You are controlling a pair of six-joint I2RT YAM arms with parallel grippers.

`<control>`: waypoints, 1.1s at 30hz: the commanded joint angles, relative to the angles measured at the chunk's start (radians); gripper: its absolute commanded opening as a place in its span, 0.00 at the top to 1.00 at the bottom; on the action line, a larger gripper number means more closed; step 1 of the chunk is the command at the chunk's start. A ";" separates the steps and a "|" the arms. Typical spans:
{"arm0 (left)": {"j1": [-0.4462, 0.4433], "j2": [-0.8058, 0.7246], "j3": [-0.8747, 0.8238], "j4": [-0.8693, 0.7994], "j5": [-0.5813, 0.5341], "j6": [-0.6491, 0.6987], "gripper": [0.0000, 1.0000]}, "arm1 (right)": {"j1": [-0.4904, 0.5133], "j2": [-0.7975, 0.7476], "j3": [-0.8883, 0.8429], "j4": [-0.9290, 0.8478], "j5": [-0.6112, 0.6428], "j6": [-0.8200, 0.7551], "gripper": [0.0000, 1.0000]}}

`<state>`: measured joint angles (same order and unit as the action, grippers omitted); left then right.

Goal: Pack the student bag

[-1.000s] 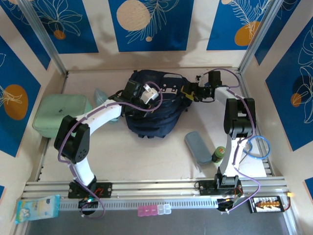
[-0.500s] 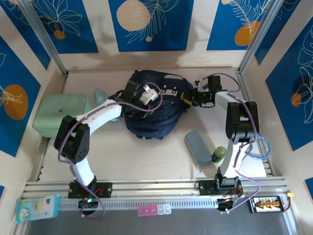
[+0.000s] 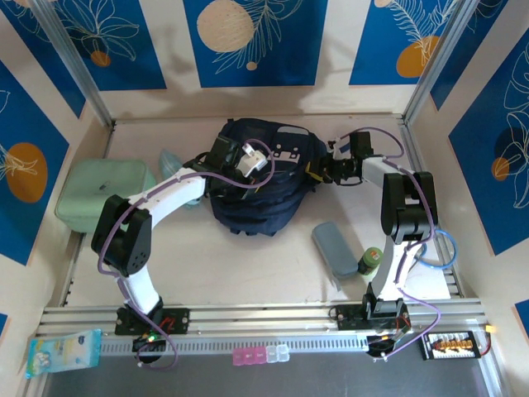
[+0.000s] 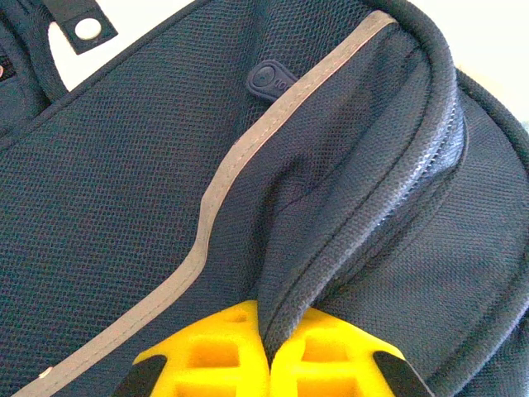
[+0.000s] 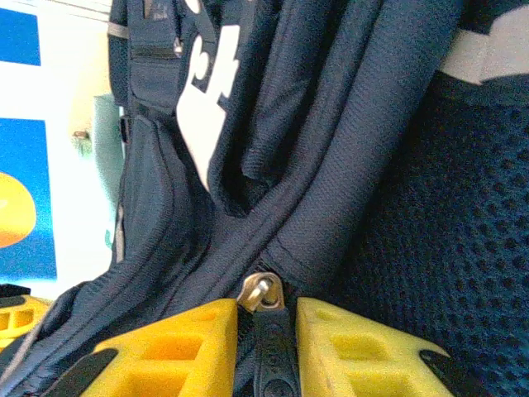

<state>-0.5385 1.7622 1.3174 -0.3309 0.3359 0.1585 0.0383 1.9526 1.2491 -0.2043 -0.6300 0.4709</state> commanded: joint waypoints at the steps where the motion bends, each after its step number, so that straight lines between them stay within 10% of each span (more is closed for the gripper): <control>1: 0.011 -0.017 0.042 0.021 0.011 -0.017 1.00 | 0.020 -0.041 -0.024 -0.055 0.030 -0.013 0.79; 33: 0.012 0.112 0.154 -0.030 0.044 -0.046 1.00 | 0.167 -0.296 -0.221 -0.085 -0.099 0.104 0.88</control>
<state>-0.5385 1.8534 1.4223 -0.4213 0.3519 0.1493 0.1726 1.6844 1.0481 -0.2779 -0.6338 0.5579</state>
